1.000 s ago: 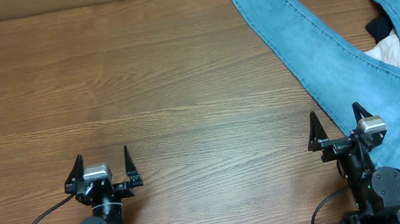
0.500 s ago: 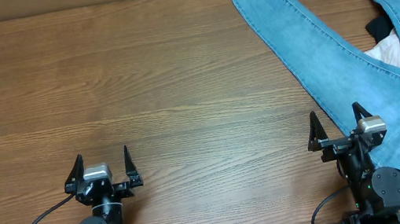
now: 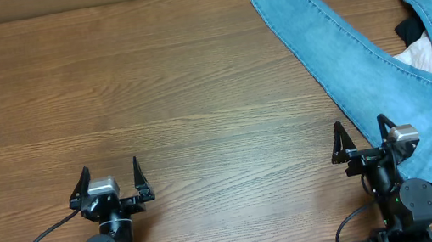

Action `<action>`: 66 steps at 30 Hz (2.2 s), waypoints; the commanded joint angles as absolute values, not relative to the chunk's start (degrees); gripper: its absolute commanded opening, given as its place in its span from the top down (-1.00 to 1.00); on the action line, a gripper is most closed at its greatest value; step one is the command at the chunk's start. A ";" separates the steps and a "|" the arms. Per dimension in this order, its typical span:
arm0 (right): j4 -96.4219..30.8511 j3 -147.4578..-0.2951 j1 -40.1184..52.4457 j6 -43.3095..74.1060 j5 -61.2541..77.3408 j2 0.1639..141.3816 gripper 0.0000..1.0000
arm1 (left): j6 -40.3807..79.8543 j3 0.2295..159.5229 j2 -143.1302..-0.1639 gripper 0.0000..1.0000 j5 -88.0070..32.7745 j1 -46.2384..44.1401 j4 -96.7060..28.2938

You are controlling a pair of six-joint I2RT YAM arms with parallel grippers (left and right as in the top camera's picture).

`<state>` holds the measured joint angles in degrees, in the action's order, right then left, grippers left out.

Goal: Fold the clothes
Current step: 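Move the right gripper over the light-blue jeans and grasp the waistband edge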

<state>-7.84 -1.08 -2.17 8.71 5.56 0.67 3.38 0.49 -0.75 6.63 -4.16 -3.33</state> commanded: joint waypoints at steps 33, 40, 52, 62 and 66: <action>-37.89 -48.80 -2.35 12.27 -7.75 73.71 -1.00 | 7.99 42.06 -45.04 -1.00 -6.04 -4.38 -36.38; -39.51 -48.77 -2.33 11.09 -15.92 84.66 -1.00 | 7.97 42.06 -46.39 -1.00 -6.02 -4.38 -36.16; -41.04 -48.53 -2.33 10.04 -18.04 90.89 -0.72 | 7.97 42.06 -46.39 -1.00 -6.02 -4.38 -36.18; -40.64 -47.20 -2.33 10.04 -17.98 90.91 -0.51 | 7.94 42.06 -46.39 -0.99 -6.02 -4.38 -36.21; -41.23 -47.20 -2.33 10.07 -17.98 90.91 -0.42 | 7.94 42.06 -46.39 -1.00 -6.02 -4.38 -36.21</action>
<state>-41.17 -47.48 -2.22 10.22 -16.99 90.91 7.38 40.56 -46.30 -4.99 -4.16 -36.45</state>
